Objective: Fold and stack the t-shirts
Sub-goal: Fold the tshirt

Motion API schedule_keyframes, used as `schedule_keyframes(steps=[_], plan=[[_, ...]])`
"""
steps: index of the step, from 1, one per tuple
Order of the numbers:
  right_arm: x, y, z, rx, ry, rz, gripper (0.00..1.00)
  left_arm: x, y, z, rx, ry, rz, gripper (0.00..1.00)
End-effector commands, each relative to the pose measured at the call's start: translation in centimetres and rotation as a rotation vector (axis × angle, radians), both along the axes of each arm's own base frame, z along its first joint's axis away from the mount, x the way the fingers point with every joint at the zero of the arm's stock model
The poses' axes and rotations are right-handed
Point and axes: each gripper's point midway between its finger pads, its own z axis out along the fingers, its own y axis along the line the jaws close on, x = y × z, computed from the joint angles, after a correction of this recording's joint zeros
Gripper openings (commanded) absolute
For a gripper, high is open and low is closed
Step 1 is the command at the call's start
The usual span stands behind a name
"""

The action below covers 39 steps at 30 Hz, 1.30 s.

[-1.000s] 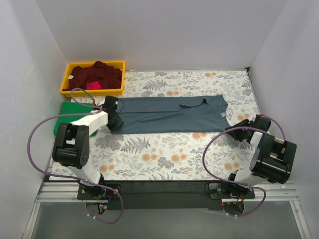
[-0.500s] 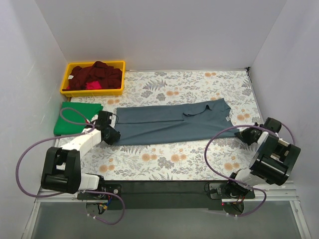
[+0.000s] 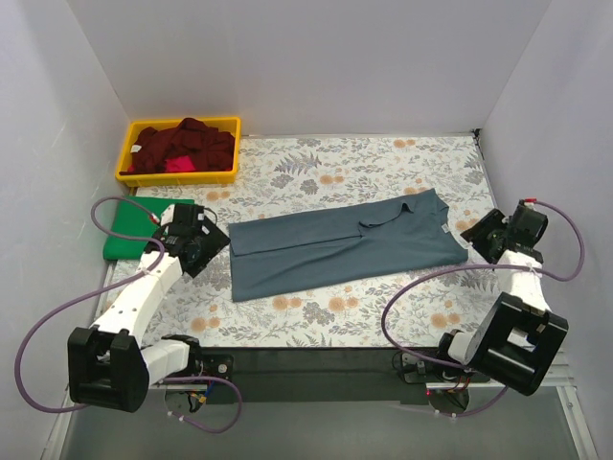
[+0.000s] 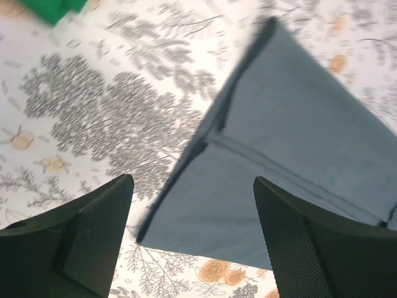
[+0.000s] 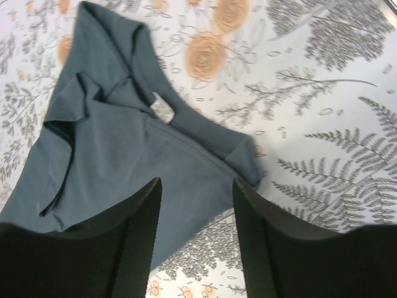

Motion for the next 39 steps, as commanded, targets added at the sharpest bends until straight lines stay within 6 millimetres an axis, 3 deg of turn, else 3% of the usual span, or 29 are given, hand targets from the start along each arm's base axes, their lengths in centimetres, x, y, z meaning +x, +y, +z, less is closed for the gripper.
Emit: schedule_keyframes(steps=[1, 3, 5, 6, 8, 13, 16, 19, 22, 28, 31, 34, 39], plan=[[1.3, 0.5, 3.7, -0.142, -0.059, 0.066, 0.58, 2.1, -1.6, 3.1, 0.009, -0.133, -0.147, 0.79], [2.0, 1.7, 5.3, -0.149, -0.112, 0.123, 0.61, 2.7, -3.3, 3.7, -0.011, -0.168, -0.24, 0.81], [3.4, 4.7, 6.8, -0.132, -0.198, 0.249, 0.6, 3.0, -5.2, 3.9, -0.016, -0.172, -0.306, 0.81], [3.9, 7.8, 6.9, -0.081, -0.223, 0.364, 0.59, 3.2, -6.7, 4.2, -0.023, -0.187, -0.344, 0.79], [4.6, 10.9, 7.5, -0.043, -0.252, 0.483, 0.57, 3.5, -7.9, 3.1, -0.031, -0.157, -0.369, 0.77], [4.5, 20.4, 6.4, 0.078, -0.257, 0.774, 0.5, 4.7, -9.3, 1.1, -0.075, -0.112, -0.329, 0.57], [4.4, 24.1, 5.1, 0.128, -0.251, 0.86, 0.46, 5.2, -9.1, -0.3, -0.072, -0.09, -0.271, 0.45], [4.6, 25.2, 2.2, 0.16, -0.199, 0.873, 0.43, 5.1, -8.1, -2.3, -0.041, -0.046, -0.197, 0.37], [4.7, 25.0, -0.9, 0.174, -0.12, 0.856, 0.41, 4.1, -6.8, -4.6, -0.023, 0.003, -0.122, 0.33], [5.0, 22.9, -5.0, 0.141, -0.018, 0.793, 0.41, 1.6, -2.8, -8.7, -0.07, 0.098, 0.092, 0.29], [5.4, 21.9, -5.3, 0.113, -0.014, 0.778, 0.41, 0.9, -1.6, -9.4, -0.081, 0.126, 0.144, 0.28], [6.1, 21.6, -4.5, 0.075, -0.034, 0.782, 0.41, 1.0, -1.4, -8.7, -0.081, 0.111, 0.154, 0.28], [6.7, 23.0, -1.4, 0.031, -0.1, 0.852, 0.43, 2.5, -1.9, -5.6, -0.103, 0.016, 0.107, 0.38]])
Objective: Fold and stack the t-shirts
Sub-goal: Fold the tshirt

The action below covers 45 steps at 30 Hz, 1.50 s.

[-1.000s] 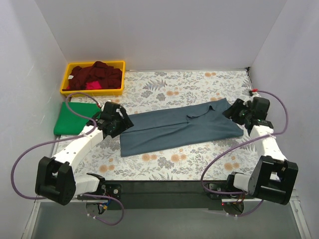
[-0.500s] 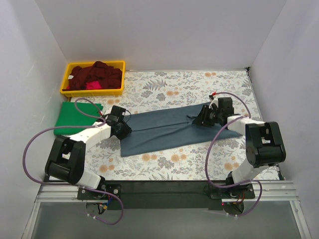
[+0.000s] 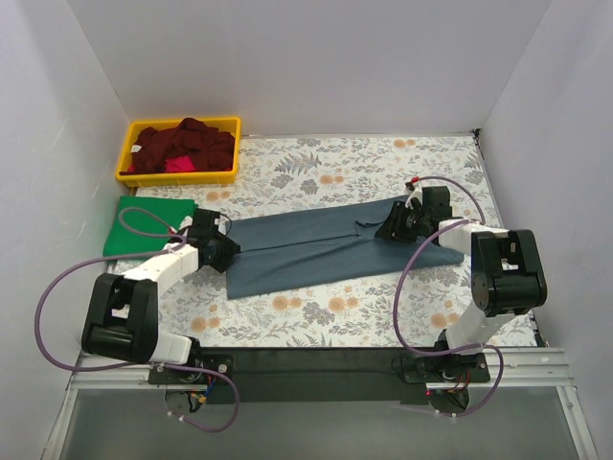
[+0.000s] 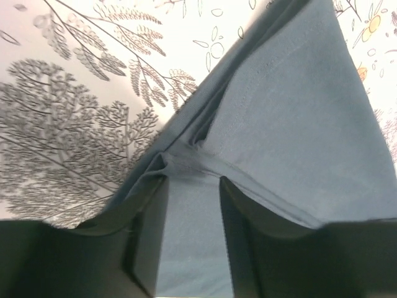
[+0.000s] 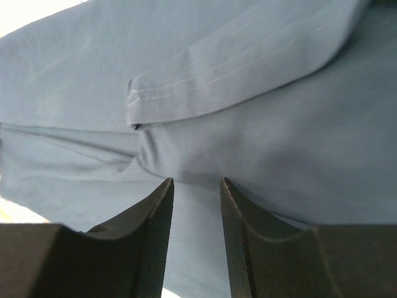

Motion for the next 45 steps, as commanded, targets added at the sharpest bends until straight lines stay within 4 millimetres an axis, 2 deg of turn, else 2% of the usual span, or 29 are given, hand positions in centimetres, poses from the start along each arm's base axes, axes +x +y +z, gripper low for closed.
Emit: schedule_keyframes(steps=[1, 2, 6, 8, 10, 14, 17, 18, 20, 22, 23, 24, 26, 27, 28, 29, 30, 31, 32, 33, 34, 38, 39, 40, 41, 42, 43, 44, 45], plan=[[2.2, 0.5, 3.8, -0.068, -0.155, 0.051, 0.43, -1.0, 2.0, 1.0, 0.087, 0.003, -0.006, 0.41], [2.3, 1.1, 4.7, -0.074, -0.183, 0.076, 0.43, -0.8, 1.9, 1.5, 0.09, -0.008, -0.026, 0.47], [2.1, 4.2, 6.9, -0.13, -0.287, 0.202, 0.43, 0.9, 1.4, 5.3, 0.109, -0.108, -0.108, 0.6], [2.6, 4.3, 7.8, -0.144, -0.314, 0.191, 0.43, 1.4, 1.5, 7.0, 0.144, -0.163, -0.161, 0.63], [3.5, 3.4, 8.2, -0.187, -0.321, 0.118, 0.43, 2.1, 1.6, 9.1, 0.177, -0.224, -0.202, 0.68], [4.3, 1.6, 7.6, -0.273, -0.295, 0.034, 0.45, 2.6, 2.8, 10.9, 0.295, -0.305, -0.264, 0.71], [5.0, 0.0, 7.1, -0.352, -0.288, -0.018, 0.46, 2.1, 3.1, 10.4, 0.332, -0.328, -0.306, 0.74], [5.5, -1.4, 7.1, -0.413, -0.291, -0.075, 0.47, 1.9, 2.5, 10.1, 0.312, -0.333, -0.333, 0.74], [6.0, -2.7, 7.0, -0.471, -0.295, -0.099, 0.5, 1.6, 1.7, 9.4, 0.29, -0.348, -0.389, 0.79], [6.7, -4.5, 7.2, -0.504, -0.294, -0.149, 0.51, 1.5, 0.0, 9.3, 0.271, -0.358, -0.468, 0.81], [7.0, -4.9, 7.1, -0.497, -0.286, -0.158, 0.51, 1.9, -0.8, 10.1, 0.273, -0.384, -0.498, 0.83], [7.4, -5.6, 7.3, -0.46, -0.276, -0.178, 0.51, 1.9, -2.6, 10.5, 0.269, -0.404, -0.559, 0.83], [7.8, -6.3, 6.9, -0.412, -0.247, -0.2, 0.51, 2.4, -4.6, 10.7, 0.308, -0.432, -0.656, 0.84], [7.9, -6.6, 6.8, -0.341, -0.222, -0.204, 0.51, 2.6, -6.7, 11.9, 0.312, -0.474, -0.717, 0.84], [8.1, -6.8, 6.9, -0.307, -0.211, -0.214, 0.5, 2.9, -7.7, 11.4, 0.319, -0.464, -0.755, 0.84], [8.2, -7.0, 6.4, -0.278, -0.187, -0.221, 0.5, 3.4, -8.9, 12.0, 0.328, -0.492, -0.798, 0.84], [8.3, -7.4, 6.3, -0.231, -0.169, -0.221, 0.5, 3.7, -10.9, 13.2, 0.328, -0.536, -0.854, 0.84], [8.4, -7.1, 6.3, -0.196, -0.154, -0.231, 0.5, 4.1, -12.2, 12.6, 0.334, -0.534, -0.897, 0.84], [8.5, -7.9, 5.8, -0.176, -0.131, -0.25, 0.49, 4.6, -13.3, 13.1, 0.363, -0.575, -0.95, 0.84], [8.5, -8.1, 5.8, -0.143, -0.12, -0.252, 0.49, 4.8, -15.7, 14.3, 0.367, -0.627, -1.007, 0.82], [8.7, -8.2, 5.8, -0.127, -0.113, -0.262, 0.48, 5.0, -17.0, 13.2, 0.378, -0.616, -1.062, 0.81], [9.2, -8.6, 5.4, -0.101, -0.091, -0.285, 0.46, 5.5, -23.8, 13.8, 0.386, -0.772, -1.314, 0.72], [9.2, -8.7, 5.5, -0.091, -0.088, -0.288, 0.46, 5.4, -25.4, 12.0, 0.419, -0.776, -1.409, 0.71], [9.3, -8.7, 5.4, -0.081, -0.08, -0.295, 0.46, 6.0, -26.9, 13.0, 0.433, -0.827, -1.444, 0.71], [9.2, -8.7, 5.4, -0.071, -0.076, -0.297, 0.46, 5.6, -28.5, 12.7, 0.444, -0.845, -1.498, 0.71], [9.2, -8.8, 5.4, -0.069, -0.074, -0.298, 0.46, 5.8, -29.3, 10.5, 0.489, -0.828, -1.573, 0.71], [9.2, -8.8, 5.6, -0.068, -0.078, -0.299, 0.46, 6.5, -30.7, 11.5, 0.507, -0.869, -1.594, 0.71], [9.1, -8.9, 5.4, -0.072, -0.073, -0.304, 0.46, 6.3, -31.7, 11.1, 0.524, -0.88, -1.631, 0.7], [9.1, -8.9, 5.5, -0.073, -0.077, -0.303, 0.46, 6.8, -32.3, 9.6, 0.546, -0.869, -1.671, 0.68]])
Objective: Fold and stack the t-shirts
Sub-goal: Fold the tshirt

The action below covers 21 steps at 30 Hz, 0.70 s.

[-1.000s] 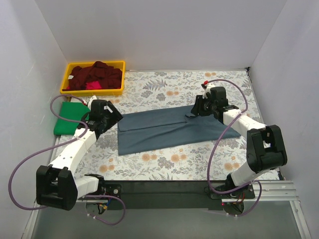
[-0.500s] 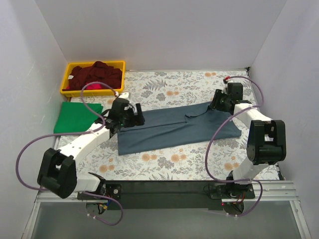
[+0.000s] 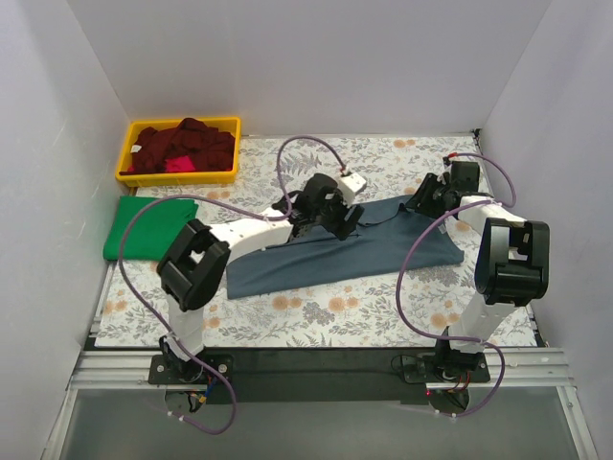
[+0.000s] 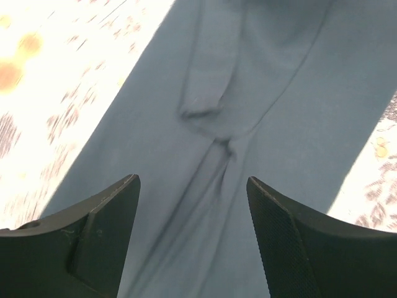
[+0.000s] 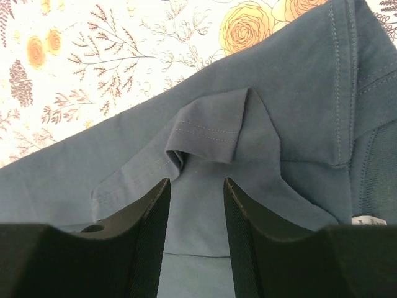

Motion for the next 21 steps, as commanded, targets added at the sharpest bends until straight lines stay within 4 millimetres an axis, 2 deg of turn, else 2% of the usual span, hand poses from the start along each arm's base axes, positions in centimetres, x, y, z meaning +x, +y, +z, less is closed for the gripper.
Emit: schedule_keyframes(steps=[1, 5, 11, 13, 21], plan=[[1.2, 0.1, 2.2, 0.034, -0.052, -0.001, 0.46, 1.2, -3.5, 1.5, 0.049, -0.17, -0.185, 0.62], [1.2, 0.1, 2.2, 0.038, -0.052, -0.002, 0.46, 1.7, -5.4, 0.0, 0.062, -0.184, -0.272, 0.48], [1.2, 0.1, 1.7, 0.056, -0.039, 0.001, 0.46, 2.3, -6.8, -1.5, 0.087, -0.207, -0.334, 0.43], [1.3, 0.0, 1.7, 0.06, -0.039, 0.001, 0.46, 2.6, -7.1, -2.1, 0.091, -0.208, -0.337, 0.36], [1.7, -0.3, 0.8, 0.083, -0.011, -0.024, 0.46, 2.9, -8.4, -3.1, 0.079, -0.223, -0.365, 0.35]])
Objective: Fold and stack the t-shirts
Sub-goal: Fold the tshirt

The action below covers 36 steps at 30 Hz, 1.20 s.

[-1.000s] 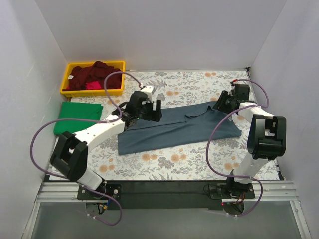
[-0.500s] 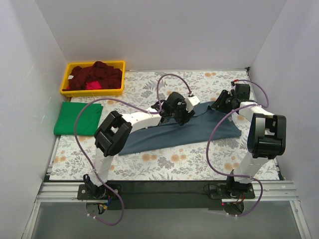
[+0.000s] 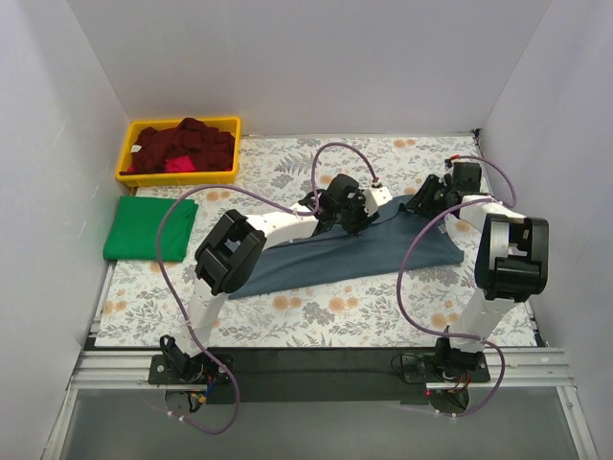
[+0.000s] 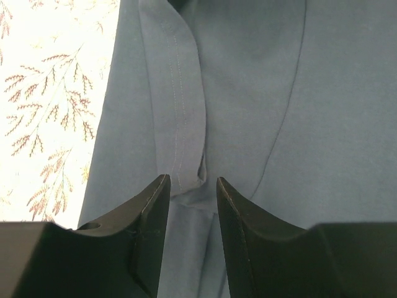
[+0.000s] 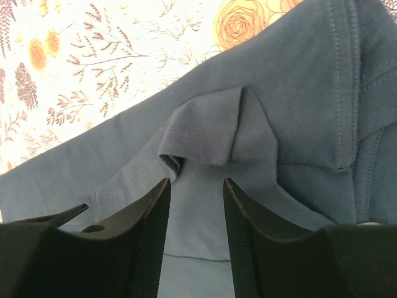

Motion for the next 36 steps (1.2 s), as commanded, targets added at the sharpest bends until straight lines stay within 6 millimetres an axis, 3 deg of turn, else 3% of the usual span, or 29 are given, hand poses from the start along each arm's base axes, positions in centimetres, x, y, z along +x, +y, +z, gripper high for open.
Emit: schedule_keyframes(steps=[1, 11, 19, 27, 31, 36], plan=[[1.7, -0.3, 1.1, 0.022, -0.037, -0.015, 0.46, 0.7, -1.6, 1.8, -0.043, -0.06, -0.042, 0.34], [2.5, -0.6, -0.4, 0.065, -0.01, -0.039, 0.45, 0.6, -2.0, 0.5, -0.036, -0.049, -0.062, 0.31], [2.8, -0.7, -1.2, 0.104, -0.009, -0.062, 0.42, 0.5, -2.1, 0.4, -0.039, -0.047, -0.071, 0.03], [3.2, -0.5, -1.7, 0.157, -0.014, -0.072, 0.39, 0.3, -1.9, 0.4, -0.039, -0.046, -0.072, 0.0], [3.4, -0.5, -1.4, 0.166, -0.024, -0.074, 0.26, 0.6, -1.9, 0.8, -0.04, -0.059, -0.061, 0.0], [3.3, -0.9, -0.4, 0.167, -0.044, -0.078, 0.01, 1.0, -1.8, 1.5, -0.04, -0.082, -0.046, 0.0]])
